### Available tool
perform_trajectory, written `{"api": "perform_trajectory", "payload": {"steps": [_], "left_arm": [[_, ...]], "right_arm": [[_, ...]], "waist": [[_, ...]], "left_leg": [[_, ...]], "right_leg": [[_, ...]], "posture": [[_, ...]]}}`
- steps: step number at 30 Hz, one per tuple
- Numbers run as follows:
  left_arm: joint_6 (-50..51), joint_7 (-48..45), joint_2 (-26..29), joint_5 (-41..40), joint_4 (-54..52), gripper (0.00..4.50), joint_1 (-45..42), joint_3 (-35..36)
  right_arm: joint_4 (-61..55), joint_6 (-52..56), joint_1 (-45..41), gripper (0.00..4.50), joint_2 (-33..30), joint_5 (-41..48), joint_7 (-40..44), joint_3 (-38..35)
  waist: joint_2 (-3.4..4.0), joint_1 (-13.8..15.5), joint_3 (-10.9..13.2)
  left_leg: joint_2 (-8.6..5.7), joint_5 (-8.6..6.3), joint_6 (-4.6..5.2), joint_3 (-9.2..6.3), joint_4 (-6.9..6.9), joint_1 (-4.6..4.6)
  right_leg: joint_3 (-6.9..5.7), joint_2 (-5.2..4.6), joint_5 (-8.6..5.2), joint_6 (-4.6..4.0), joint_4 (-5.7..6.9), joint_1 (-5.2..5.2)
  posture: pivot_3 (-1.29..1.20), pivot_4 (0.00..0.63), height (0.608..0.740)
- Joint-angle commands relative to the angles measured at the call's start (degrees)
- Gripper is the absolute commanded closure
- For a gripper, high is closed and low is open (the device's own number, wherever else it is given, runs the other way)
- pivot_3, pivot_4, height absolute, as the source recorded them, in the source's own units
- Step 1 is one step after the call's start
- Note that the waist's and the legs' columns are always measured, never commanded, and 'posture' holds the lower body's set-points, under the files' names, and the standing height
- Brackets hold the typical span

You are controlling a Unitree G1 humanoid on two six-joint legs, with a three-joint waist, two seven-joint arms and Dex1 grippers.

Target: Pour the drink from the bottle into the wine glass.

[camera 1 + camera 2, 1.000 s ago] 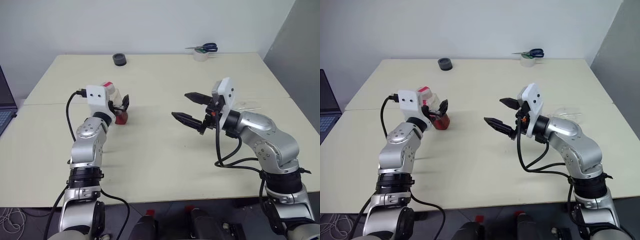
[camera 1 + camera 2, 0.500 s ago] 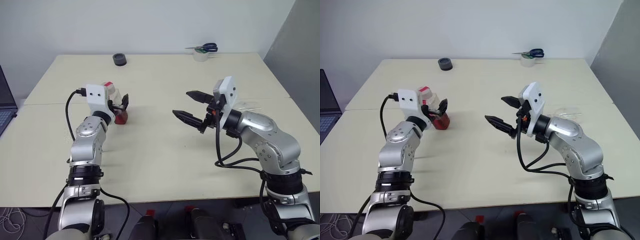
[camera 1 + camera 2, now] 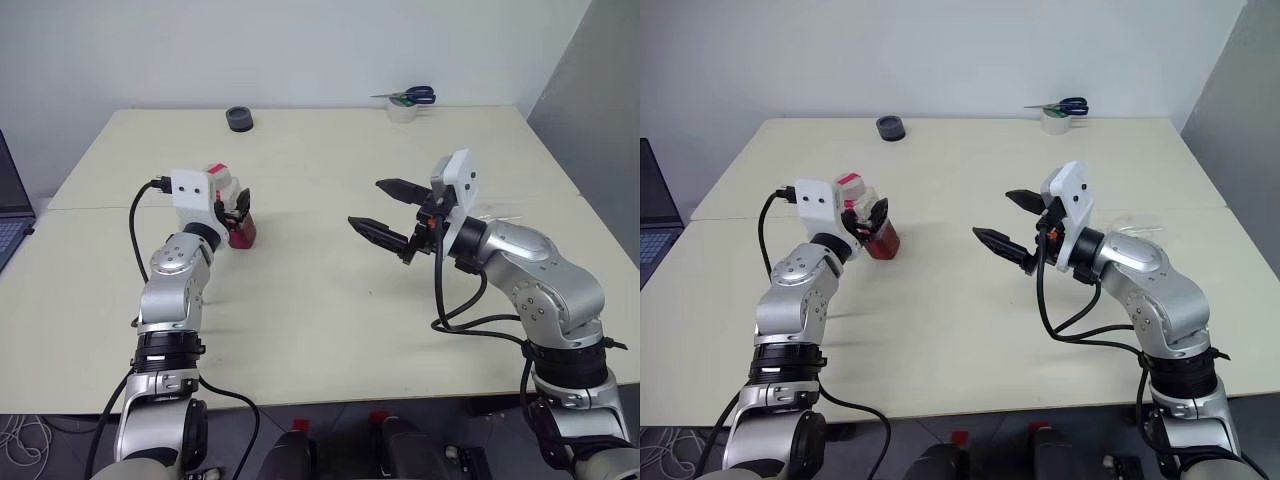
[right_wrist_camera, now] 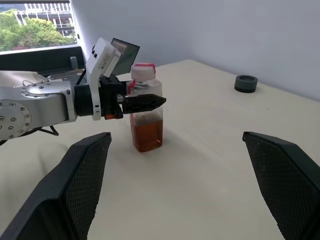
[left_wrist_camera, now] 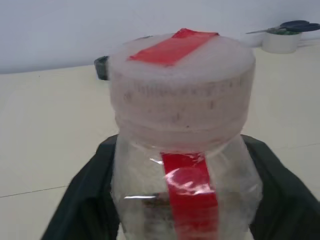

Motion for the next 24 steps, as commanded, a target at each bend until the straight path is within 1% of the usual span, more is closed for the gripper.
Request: {"api": "perform_trajectory", "payload": {"steps": [1, 2, 12, 19, 24], "left_arm": [[-1.2, 0.3, 0.7, 0.1, -1.1, 2.56, -0.3, 0.7], [-1.2, 0.3, 0.7, 0.1, -1.1, 2.64, -0.3, 0.7], [-0.9, 0.3, 0.7, 0.0, -1.4, 2.64, -0.7, 0.7], [3.0, -1.0, 0.3, -1.7, -5.8, 2.64, -3.1, -0.3], [7.1, -3.1, -0.6, -2.5, -9.0, 2.64, -3.9, -3.1]], "right_arm": [[-1.2, -0.3, -1.2, 0.0, -0.2, 0.8, -0.5, -1.4], [-1.3, -0.3, -1.2, 0.0, -0.2, 0.7, -0.6, -1.4], [-1.2, 0.0, -2.1, 0.0, -0.1, 0.8, -1.3, -1.1], [0.1, -1.0, -4.0, 0.0, 0.1, 0.2, -0.5, -0.5], [3.0, -3.0, -6.7, 0.0, 0.5, -1.0, 0.2, 0.2]], "waist": [[0.0, 0.0, 0.0], [0.0, 0.0, 0.0], [0.0, 0.0, 0.0], [0.0, 0.0, 0.0], [0.0, -0.1, 0.0]], "left_leg": [[0.0, 0.0, 0.0, 0.0, 0.0, 0.0], [0.0, 0.0, 0.0, 0.01, 0.01, 0.0], [0.0, 0.0, 0.0, 0.01, 0.02, 0.0], [0.0, 0.0, 0.0, 0.02, 0.03, 0.0], [-0.02, 0.0, 0.0, 0.03, 0.05, -0.03]], "right_leg": [[0.0, 0.0, 0.0, 0.0, 0.0, 0.0], [0.0, 0.0, 0.0, 0.0, 0.01, 0.0], [0.0, 0.0, 0.0, 0.0, 0.03, -0.01], [0.0, 0.0, 0.0, 0.0, 0.05, -0.02], [0.0, 0.0, 0.0, 0.0, 0.07, -0.04]], "posture": [[0.0, 0.15, 0.74], [0.0, 0.15, 0.74], [0.0, 0.15, 0.74], [0.0, 0.15, 0.74], [0.0, 0.15, 0.74]]}}
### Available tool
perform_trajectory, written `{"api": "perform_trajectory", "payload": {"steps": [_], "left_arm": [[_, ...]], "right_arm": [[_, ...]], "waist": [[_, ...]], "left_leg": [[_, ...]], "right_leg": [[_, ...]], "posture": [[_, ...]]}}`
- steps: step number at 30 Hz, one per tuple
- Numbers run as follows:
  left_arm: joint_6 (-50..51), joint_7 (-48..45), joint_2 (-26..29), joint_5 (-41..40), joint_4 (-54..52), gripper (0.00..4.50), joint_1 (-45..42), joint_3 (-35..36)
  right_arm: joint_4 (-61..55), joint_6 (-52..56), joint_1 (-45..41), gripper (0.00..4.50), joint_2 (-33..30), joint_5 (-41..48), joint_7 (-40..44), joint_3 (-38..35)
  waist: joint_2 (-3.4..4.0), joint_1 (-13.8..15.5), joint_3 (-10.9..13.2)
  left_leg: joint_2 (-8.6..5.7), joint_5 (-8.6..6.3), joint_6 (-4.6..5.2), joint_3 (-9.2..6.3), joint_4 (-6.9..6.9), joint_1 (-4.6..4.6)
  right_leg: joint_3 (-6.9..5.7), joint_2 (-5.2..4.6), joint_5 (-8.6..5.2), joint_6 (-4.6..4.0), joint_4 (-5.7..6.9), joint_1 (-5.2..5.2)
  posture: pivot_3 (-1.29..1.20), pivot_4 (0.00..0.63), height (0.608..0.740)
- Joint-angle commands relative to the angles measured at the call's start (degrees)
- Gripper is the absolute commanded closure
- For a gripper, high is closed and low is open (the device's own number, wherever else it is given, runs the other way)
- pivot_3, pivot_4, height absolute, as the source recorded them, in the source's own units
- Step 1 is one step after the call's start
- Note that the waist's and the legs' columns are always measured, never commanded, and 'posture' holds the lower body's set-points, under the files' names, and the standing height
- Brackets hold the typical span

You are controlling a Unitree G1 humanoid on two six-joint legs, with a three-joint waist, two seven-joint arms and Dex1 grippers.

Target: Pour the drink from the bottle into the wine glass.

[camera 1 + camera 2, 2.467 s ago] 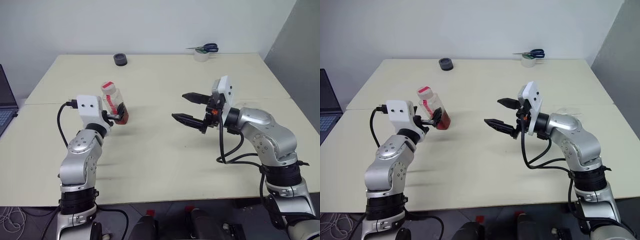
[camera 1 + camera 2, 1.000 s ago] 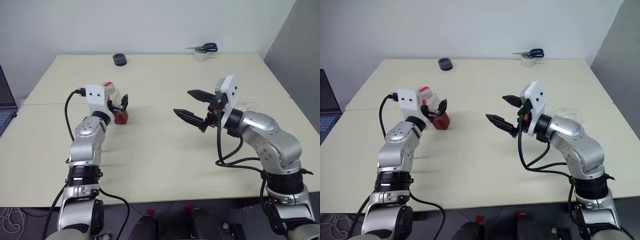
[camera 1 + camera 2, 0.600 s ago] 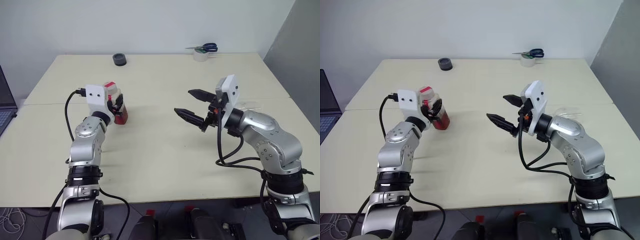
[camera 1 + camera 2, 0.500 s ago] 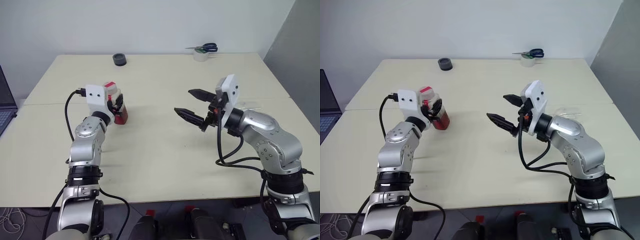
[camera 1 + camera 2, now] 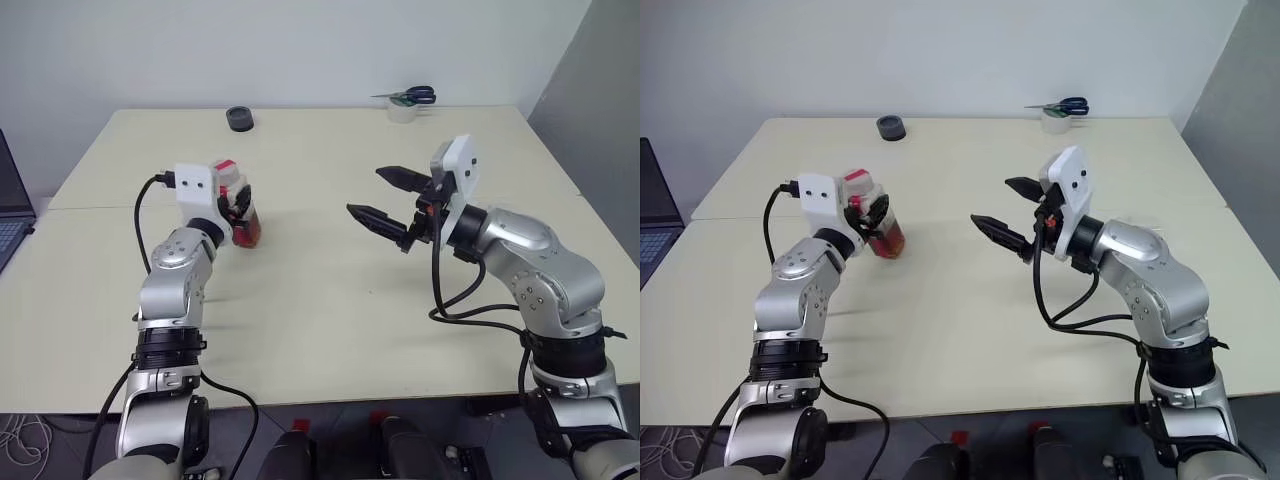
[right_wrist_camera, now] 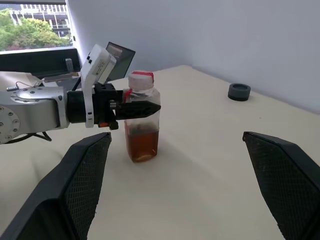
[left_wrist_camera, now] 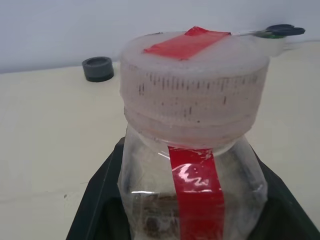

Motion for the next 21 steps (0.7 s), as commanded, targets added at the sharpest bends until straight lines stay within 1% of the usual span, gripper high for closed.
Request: {"api": "perform_trajectory", "payload": {"steps": [1, 5, 9, 14, 17, 21], "left_arm": [[1.8, -1.9, -0.7, -1.2, -5.0, 2.64, -2.0, -2.4], [4.8, -5.7, -2.5, -3.6, -8.4, 2.64, -2.5, -5.9], [7.2, -12.6, -1.5, -5.4, -9.9, 2.64, -3.8, -9.9], [9.3, -20.9, 0.1, -8.8, -10.6, 2.64, -6.7, -11.7], [9.7, -26.3, 1.0, -11.3, -11.8, 2.64, -7.3, -12.5], [9.5, -31.1, 1.4, -13.3, -12.0, 2.64, -7.5, -13.0]], "right_arm": [[1.2, -2.9, -2.4, 0.0, 0.8, -1.0, 0.6, 0.2], [3.3, -4.3, -3.6, 0.0, 3.2, -1.4, 0.3, 0.8], [3.9, -4.6, -4.3, 0.0, 4.6, -2.0, 0.5, 1.3], [3.4, -4.0, -4.7, 0.0, 5.6, -2.1, 0.0, 1.8], [2.4, -2.7, -4.5, 0.0, 6.0, -1.1, -0.4, 1.6], [1.9, -1.4, -3.7, 0.0, 6.5, -0.2, -0.7, 1.0]], "waist": [[-0.01, 0.0, 0.0], [0.0, -0.1, 0.0], [-0.01, -0.1, 0.0], [0.0, -0.2, 0.0], [0.0, -0.3, 0.0], [0.0, -0.3, 0.0]], "left_leg": [[0.0, 0.0, 0.0, 0.01, 0.0, 0.0], [0.0, 0.0, 0.0, 0.02, 0.0, 0.01], [-0.02, 0.0, 0.0, 0.16, 0.0, -0.01], [-0.02, 0.0, 0.01, 0.25, 0.04, -0.05], [-0.02, 0.01, 0.01, 0.28, 0.04, -0.05], [-0.02, 0.01, 0.01, 0.32, 0.04, -0.06]], "right_leg": [[0.0, 0.0, 0.0, 0.0, 0.0, 0.0], [0.01, 0.0, 0.0, 0.0, 0.02, 0.0], [0.03, 0.0, 0.0, 0.0, 0.22, -0.16], [0.1, 0.01, 0.0, 0.0, 0.45, -0.36], [0.13, 0.02, -0.01, 0.0, 0.54, -0.42], [0.18, 0.03, -0.01, -0.01, 0.59, -0.51]], "posture": [[0.0, 0.15, 0.74], [0.0, 0.15, 0.74], [0.0, 0.15, 0.74], [0.0, 0.15, 0.74], [0.0, 0.15, 0.74], [0.0, 0.15, 0.74]]}}
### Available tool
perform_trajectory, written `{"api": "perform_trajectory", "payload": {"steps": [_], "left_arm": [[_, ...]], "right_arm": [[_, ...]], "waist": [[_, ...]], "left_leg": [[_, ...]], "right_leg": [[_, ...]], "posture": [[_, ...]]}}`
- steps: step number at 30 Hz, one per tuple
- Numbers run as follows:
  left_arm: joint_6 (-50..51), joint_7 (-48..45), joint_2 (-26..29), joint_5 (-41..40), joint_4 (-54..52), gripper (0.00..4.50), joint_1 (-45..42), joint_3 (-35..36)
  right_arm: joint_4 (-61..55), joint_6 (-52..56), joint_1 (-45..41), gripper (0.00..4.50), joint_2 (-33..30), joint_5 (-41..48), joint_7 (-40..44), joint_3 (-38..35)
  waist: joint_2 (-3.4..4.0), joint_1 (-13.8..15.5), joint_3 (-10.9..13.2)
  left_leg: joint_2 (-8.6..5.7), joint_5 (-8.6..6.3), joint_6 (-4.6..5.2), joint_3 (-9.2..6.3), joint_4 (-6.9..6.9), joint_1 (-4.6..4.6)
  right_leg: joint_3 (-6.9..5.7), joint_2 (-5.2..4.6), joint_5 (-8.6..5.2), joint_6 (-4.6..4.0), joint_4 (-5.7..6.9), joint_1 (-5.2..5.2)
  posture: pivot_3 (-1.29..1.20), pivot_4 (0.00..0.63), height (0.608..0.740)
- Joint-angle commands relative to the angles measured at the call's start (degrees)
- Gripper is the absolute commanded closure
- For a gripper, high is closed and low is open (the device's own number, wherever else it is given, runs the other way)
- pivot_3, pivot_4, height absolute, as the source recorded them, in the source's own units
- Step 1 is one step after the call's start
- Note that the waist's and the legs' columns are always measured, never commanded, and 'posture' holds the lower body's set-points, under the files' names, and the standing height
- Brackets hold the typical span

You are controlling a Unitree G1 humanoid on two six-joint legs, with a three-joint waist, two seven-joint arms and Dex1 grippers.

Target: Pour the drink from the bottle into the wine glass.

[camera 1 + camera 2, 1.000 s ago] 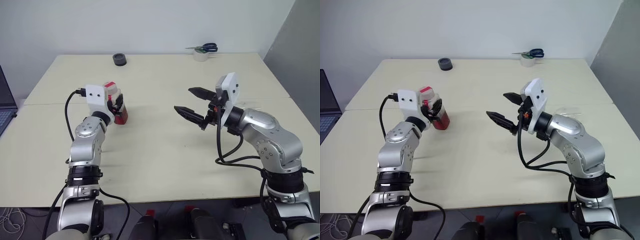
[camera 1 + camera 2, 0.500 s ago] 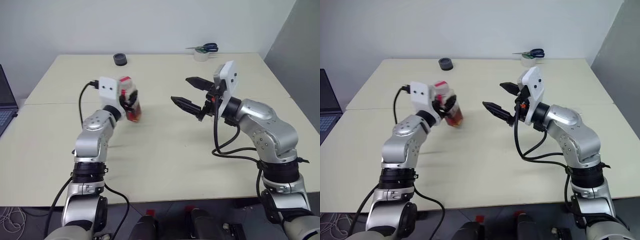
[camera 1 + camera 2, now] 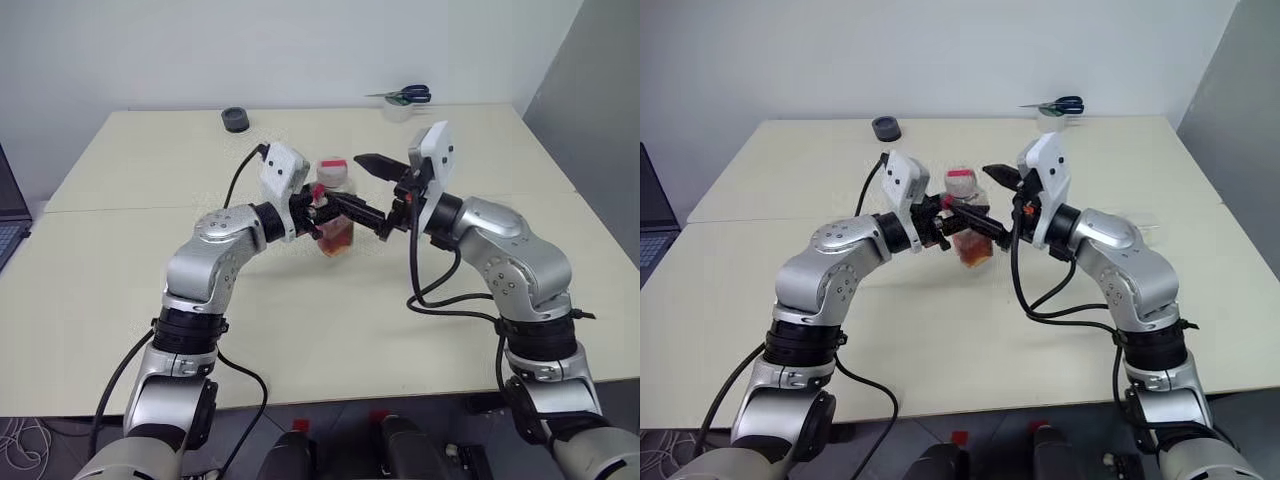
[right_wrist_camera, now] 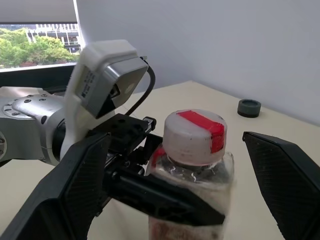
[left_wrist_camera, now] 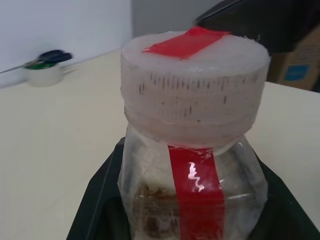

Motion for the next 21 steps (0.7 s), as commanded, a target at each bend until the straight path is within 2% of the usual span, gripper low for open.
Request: {"api": "perform_trajectory", "payload": {"steps": [1, 14, 21], "left_arm": [[-0.7, -5.2, 1.2, -2.8, -2.8, 2.64, -1.5, -0.6], [-3.0, -11.9, 2.9, -2.0, 1.3, 2.64, -3.9, -1.9], [-3.4, -14.9, 3.6, -1.9, 0.1, 2.64, -4.0, -3.2]], "right_arm": [[-3.2, 0.6, -0.3, 0.0, 0.1, 1.8, -0.2, -1.1], [-7.5, 7.8, -0.7, 0.0, -1.8, 9.4, -0.1, -4.5], [-7.0, 10.9, -1.6, 0.0, -2.7, 14.0, 0.0, -6.1]], "waist": [[0.0, 0.0, 0.0], [0.0, 0.0, 0.0], [0.0, 0.0, 0.0]], "left_leg": [[0.0, 0.0, 0.0, 0.0, 0.0, 0.0], [-0.01, 0.0, 0.01, 0.01, 0.05, -0.04], [-0.01, 0.0, 0.02, 0.01, 0.06, -0.04]], "right_leg": [[0.01, 0.0, 0.0, 0.0, 0.02, -0.02], [0.02, 0.01, 0.0, 0.0, 0.06, -0.04], [0.02, 0.02, 0.0, 0.0, 0.07, -0.04]], "posture": [[0.0, 0.15, 0.74], [0.0, 0.15, 0.74], [0.0, 0.15, 0.74]]}}
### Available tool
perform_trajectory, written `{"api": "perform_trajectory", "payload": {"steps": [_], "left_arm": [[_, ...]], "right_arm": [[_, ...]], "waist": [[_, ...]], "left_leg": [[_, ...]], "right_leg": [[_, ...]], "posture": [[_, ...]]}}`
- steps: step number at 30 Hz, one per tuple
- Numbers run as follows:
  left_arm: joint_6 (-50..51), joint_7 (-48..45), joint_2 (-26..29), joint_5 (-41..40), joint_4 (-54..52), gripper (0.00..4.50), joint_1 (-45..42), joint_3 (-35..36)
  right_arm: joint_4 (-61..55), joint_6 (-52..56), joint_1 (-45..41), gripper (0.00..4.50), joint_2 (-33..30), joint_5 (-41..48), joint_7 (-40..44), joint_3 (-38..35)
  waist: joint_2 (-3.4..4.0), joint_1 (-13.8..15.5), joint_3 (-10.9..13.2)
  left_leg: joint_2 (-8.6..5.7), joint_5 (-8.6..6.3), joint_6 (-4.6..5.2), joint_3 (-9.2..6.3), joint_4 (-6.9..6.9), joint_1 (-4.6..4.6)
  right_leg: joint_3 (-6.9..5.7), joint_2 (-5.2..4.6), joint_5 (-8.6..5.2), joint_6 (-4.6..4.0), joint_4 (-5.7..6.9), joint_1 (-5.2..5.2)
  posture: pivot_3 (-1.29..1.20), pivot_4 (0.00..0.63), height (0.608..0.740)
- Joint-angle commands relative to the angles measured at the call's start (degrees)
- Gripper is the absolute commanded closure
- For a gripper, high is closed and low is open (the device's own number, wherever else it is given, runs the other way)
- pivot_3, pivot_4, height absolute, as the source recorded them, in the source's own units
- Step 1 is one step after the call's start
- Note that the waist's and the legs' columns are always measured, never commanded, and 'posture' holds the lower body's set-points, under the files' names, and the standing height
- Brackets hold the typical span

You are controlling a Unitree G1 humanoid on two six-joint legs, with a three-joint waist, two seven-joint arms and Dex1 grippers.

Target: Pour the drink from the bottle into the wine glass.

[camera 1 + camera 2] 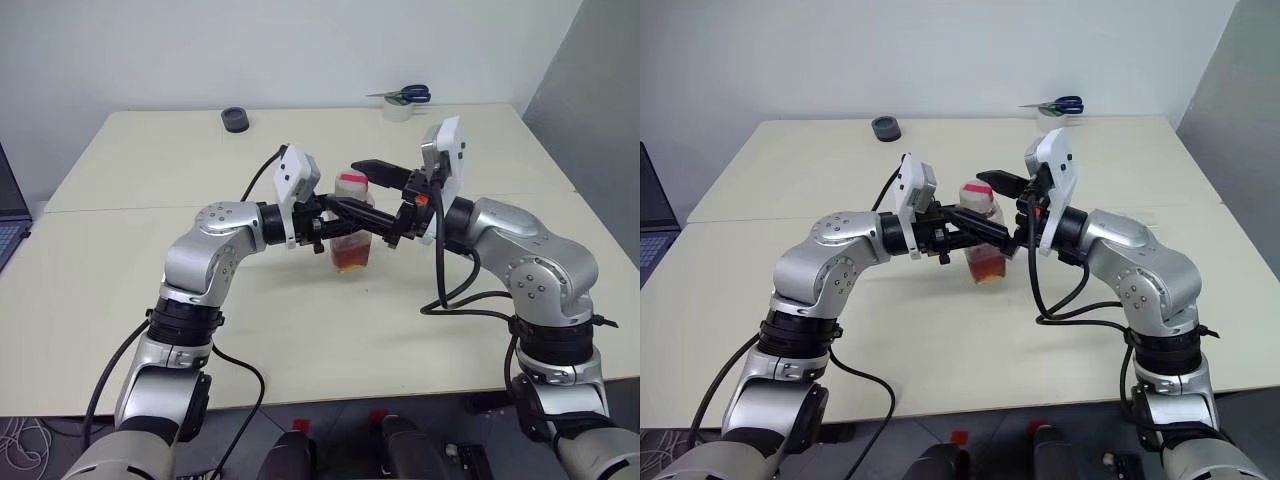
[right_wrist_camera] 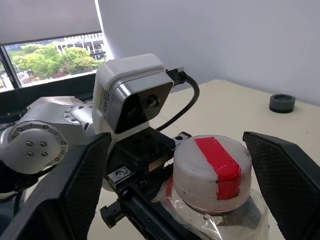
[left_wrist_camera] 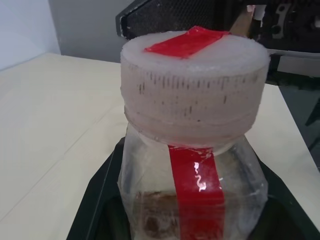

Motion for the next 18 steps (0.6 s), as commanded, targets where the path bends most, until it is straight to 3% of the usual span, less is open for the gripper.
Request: {"api": "perform_trajectory", "payload": {"steps": [1, 7, 10, 16, 18], "left_arm": [[-1.9, -1.2, 0.3, -0.2, -2.1, 2.64, -2.0, -0.1], [-2.3, -0.9, -0.1, -0.2, -1.4, 2.64, -2.4, -0.1], [-2.3, -0.6, -0.2, -0.2, -1.5, 2.64, -2.2, 0.0], [-1.9, -0.3, -0.5, -0.6, -1.6, 2.64, -2.3, 0.3], [-1.7, -0.2, -0.5, -0.8, -1.7, 2.64, -2.3, 0.4]], "right_arm": [[-0.9, -0.1, -2.0, 0.0, -0.7, 1.7, 0.3, -1.5], [-0.9, -1.5, -1.5, 0.0, -2.1, 0.6, 0.9, -0.2], [-1.4, -2.0, -0.7, 0.56, -2.8, 0.0, 1.4, 0.8], [-1.6, -3.6, 0.3, 2.62, -3.6, -1.1, 2.3, 1.9], [-1.5, -3.7, 0.2, 2.71, -3.5, -0.9, 2.2, 1.8]], "waist": [[0.0, 0.0, 0.0], [0.0, 0.0, 0.0], [0.0, 0.0, 0.0], [0.0, 0.0, 0.0], [0.0, 0.0, 0.0]], "left_leg": [[0.0, 0.0, 0.0, -0.01, 0.0, 0.0], [0.0, 0.0, 0.01, 0.0, 0.0, 0.0], [0.0, 0.0, 0.01, 0.0, 0.0, 0.0], [0.0, 0.0, 0.01, 0.01, 0.02, -0.02], [0.01, 0.0, 0.01, 0.01, 0.03, -0.02]], "right_leg": [[-0.01, 0.0, 0.0, 0.0, 0.0, 0.0], [-0.01, 0.0, 0.0, 0.0, 0.0, 0.0], [-0.01, 0.0, 0.0, 0.0, 0.01, 0.0], [0.0, 0.0, 0.0, 0.0, 0.0, 0.0], [0.0, 0.0, 0.0, 0.0, 0.01, 0.0]], "posture": [[0.0, 0.15, 0.74], [0.0, 0.15, 0.74], [0.0, 0.15, 0.74], [0.0, 0.15, 0.74], [0.0, 0.15, 0.74]]}}
